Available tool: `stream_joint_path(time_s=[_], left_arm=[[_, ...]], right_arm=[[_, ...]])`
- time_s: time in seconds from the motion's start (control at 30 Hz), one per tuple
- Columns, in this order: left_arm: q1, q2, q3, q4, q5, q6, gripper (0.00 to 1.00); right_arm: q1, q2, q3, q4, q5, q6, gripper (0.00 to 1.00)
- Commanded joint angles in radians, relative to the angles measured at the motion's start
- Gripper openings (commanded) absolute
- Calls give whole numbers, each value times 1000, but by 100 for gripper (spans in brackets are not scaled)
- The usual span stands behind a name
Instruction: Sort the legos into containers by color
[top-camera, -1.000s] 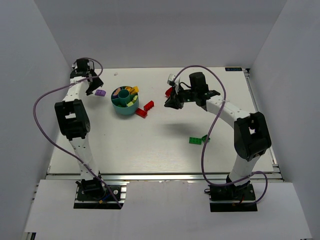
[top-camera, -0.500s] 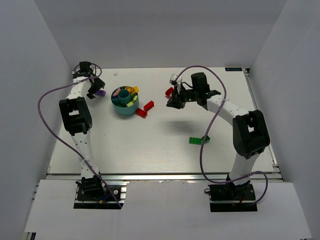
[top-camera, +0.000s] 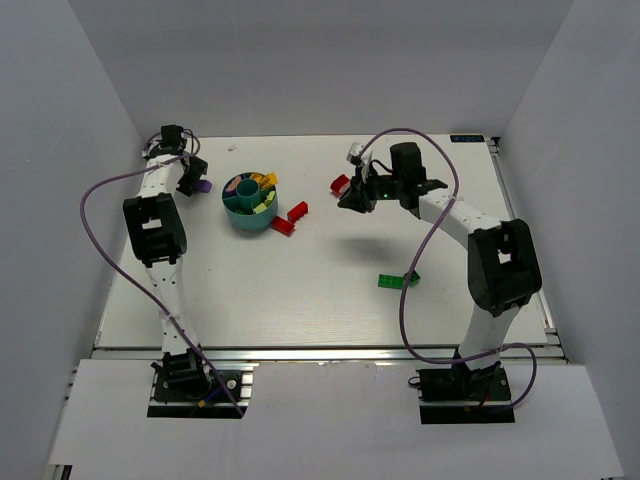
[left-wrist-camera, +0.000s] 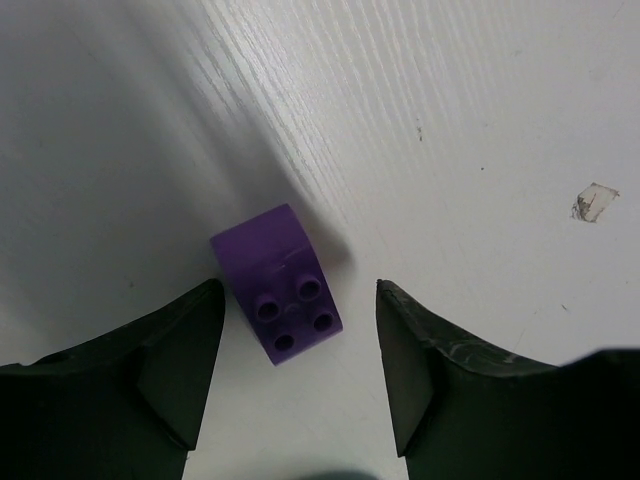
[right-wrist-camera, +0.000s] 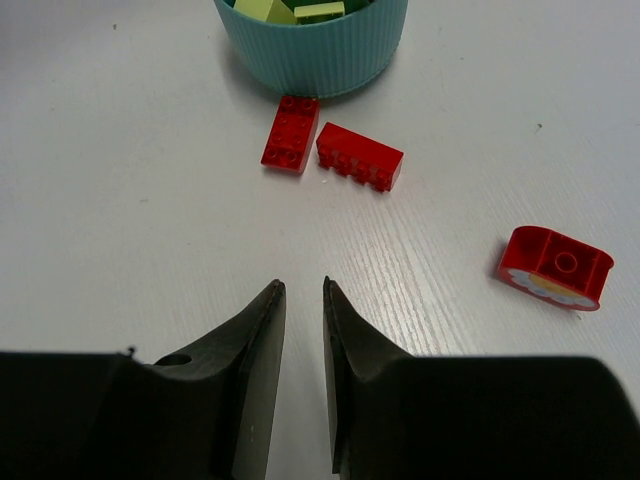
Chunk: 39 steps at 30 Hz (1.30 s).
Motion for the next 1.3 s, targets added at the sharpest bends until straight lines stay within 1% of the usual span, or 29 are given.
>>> stream_joint_path(time_s=[0.0, 0.03, 0.1, 0.13, 0.2, 0.23, 0.27, 0.3, 0.37, 0.43, 0.47, 0.7, 0.73, 0.87, 1.03, 1.07, 1.13, 1.17, 1.27], left_arm=[[5, 2, 11, -14, -24, -32, 71], [5, 2, 8, -16, -24, -32, 70], [5, 11, 8, -23, -15, -29, 65], [7, 15, 11, -26, -7, -24, 60], [5, 28, 21, -37, 11, -20, 53], [7, 28, 21, -39, 17, -14, 47], [7, 28, 18, -39, 24, -10, 44], [7, 16, 3, -36, 25, -7, 42], [7, -10, -26, -5, 31, 5, 34], [7, -68, -98, 29, 45, 25, 29], [7, -89, -119, 58, 50, 32, 25], [5, -306, -348, 228, 131, 166, 14], [5, -331, -391, 242, 166, 201, 13], [7, -467, -483, 318, 237, 289, 12], [7, -570, -537, 378, 292, 405, 12], [7, -580, -538, 392, 345, 430, 12], [5, -590, -534, 392, 392, 480, 12], [7, -589, -532, 391, 449, 496, 10], [5, -569, -506, 345, 520, 560, 8]], right_arm=[[-9, -21, -13, 58, -17, 21, 28], [-10, -24, -13, 62, -17, 24, 28], [-12, -25, -16, 74, -16, 30, 28], [-15, -25, -17, 78, -15, 35, 28], [-18, -28, -19, 94, -14, 46, 27], [-18, -30, -20, 97, -14, 49, 28], [-20, -35, -23, 100, -12, 52, 28], [-21, -39, -25, 107, -12, 55, 28], [-23, -51, -37, 114, -9, 56, 27], [-26, -59, -46, 118, -9, 56, 28], [-26, -65, -51, 118, -11, 55, 28], [-27, -94, -83, 129, -15, 63, 27], [-27, -101, -89, 131, -14, 63, 28], [-27, -114, -103, 132, -17, 63, 28], [-27, -133, -119, 131, -17, 63, 28], [-27, -134, -122, 129, -17, 63, 28], [-27, -140, -125, 131, -17, 63, 28], [-27, -142, -126, 131, -19, 63, 28], [-27, -151, -129, 131, -16, 61, 28]])
